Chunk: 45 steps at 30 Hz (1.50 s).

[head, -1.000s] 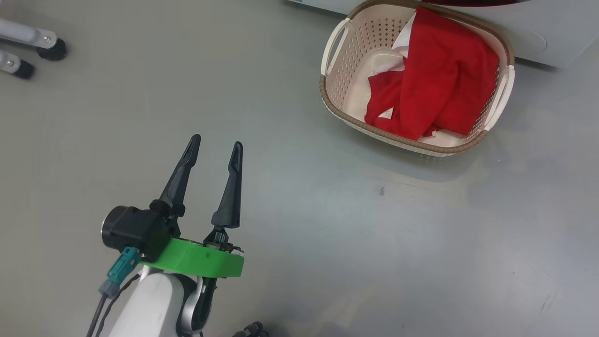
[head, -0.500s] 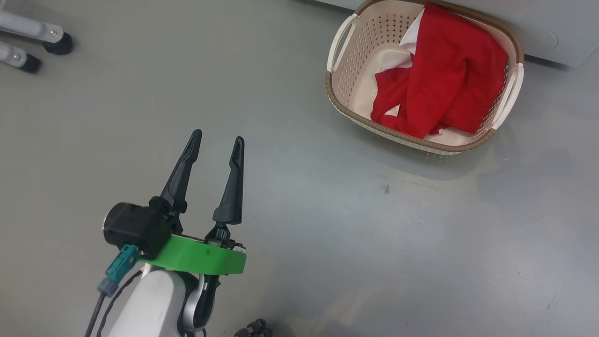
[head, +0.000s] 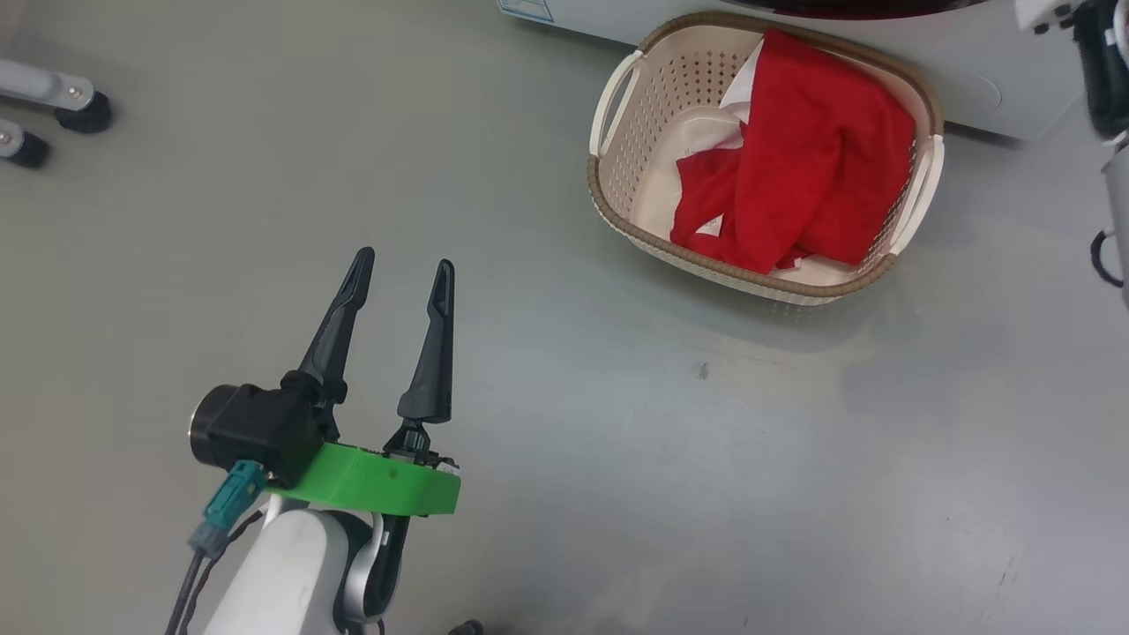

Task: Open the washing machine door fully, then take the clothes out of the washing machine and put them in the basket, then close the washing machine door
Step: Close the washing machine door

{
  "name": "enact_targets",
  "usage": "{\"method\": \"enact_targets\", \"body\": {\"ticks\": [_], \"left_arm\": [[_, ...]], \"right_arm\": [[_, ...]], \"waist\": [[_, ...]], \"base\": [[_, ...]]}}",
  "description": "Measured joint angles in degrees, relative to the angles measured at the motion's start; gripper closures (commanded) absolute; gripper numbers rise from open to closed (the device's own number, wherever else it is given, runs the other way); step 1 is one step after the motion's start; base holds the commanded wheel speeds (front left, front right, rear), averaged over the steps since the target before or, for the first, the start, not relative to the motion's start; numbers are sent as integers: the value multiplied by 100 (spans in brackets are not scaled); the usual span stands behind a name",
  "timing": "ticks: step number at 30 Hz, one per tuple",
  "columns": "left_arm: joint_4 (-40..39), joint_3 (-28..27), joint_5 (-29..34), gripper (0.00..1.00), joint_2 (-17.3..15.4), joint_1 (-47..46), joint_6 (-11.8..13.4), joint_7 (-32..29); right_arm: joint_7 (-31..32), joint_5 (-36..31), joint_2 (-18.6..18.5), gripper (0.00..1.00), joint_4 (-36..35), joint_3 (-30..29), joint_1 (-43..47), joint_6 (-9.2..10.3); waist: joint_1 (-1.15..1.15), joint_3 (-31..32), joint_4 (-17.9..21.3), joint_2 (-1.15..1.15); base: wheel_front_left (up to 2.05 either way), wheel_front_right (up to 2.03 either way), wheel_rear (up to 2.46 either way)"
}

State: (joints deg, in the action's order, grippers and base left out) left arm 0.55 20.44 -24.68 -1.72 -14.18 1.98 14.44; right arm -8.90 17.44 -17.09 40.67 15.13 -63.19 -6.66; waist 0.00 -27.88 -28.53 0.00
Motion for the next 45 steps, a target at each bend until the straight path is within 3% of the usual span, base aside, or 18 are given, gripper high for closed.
{"method": "enact_targets", "body": {"ticks": [5, 13, 14, 15, 16, 18, 26, 37, 45], "left_arm": [[73, -69, 127, 0, 0, 3, 24, 0], [218, -199, 300, 0, -1, 49, 24, 1], [230, -214, 311, 0, -1, 73, 24, 1], [240, -233, 311, 0, -1, 103, 23, 1], [252, -254, 311, 0, -1, 140, 23, 1], [293, -274, 311, 0, -2, 178, 22, 1], [450, -344, 401, 0, -57, 365, -27, 1], [653, -433, 469, 0, -143, 604, -77, 0], [789, -524, 470, 0, -250, 797, -83, 0]], "right_arm": [[-385, 203, 220, 100, -34, 30, 615, -30], [-502, 385, 352, 100, -221, 83, 1516, -31], [-503, 409, 374, 91, -266, 85, 1630, -31], [-504, 415, 389, 67, -302, 87, 1739, -31], [-504, 416, 404, 54, -337, 86, 1852, -31], [-512, 427, 413, 1, -392, 68, 2099, -31], [-553, 474, 583, 0, -648, -27, 3028, -15], [-554, 511, 801, 0, -1372, -427, 3975, 279], [-553, 479, 991, 0, -1817, -433, 4774, 367]], "waist": [[0, 174, 154, 0], [0, 475, 409, 0], [0, 512, 446, 0], [0, 550, 484, 0], [0, 589, 525, 0], [0, 669, 601, 0], [0, 985, 950, 0], [0, 1392, 1453, 0], [0, 1729, 1839, 0]], "base": [[0, 0, 0], [0, 0, 0], [0, 0, 0], [0, 0, 0], [0, 0, 0], [0, 0, 0], [0, 0, 0], [0, 0, 0], [0, 0, 0]]}}
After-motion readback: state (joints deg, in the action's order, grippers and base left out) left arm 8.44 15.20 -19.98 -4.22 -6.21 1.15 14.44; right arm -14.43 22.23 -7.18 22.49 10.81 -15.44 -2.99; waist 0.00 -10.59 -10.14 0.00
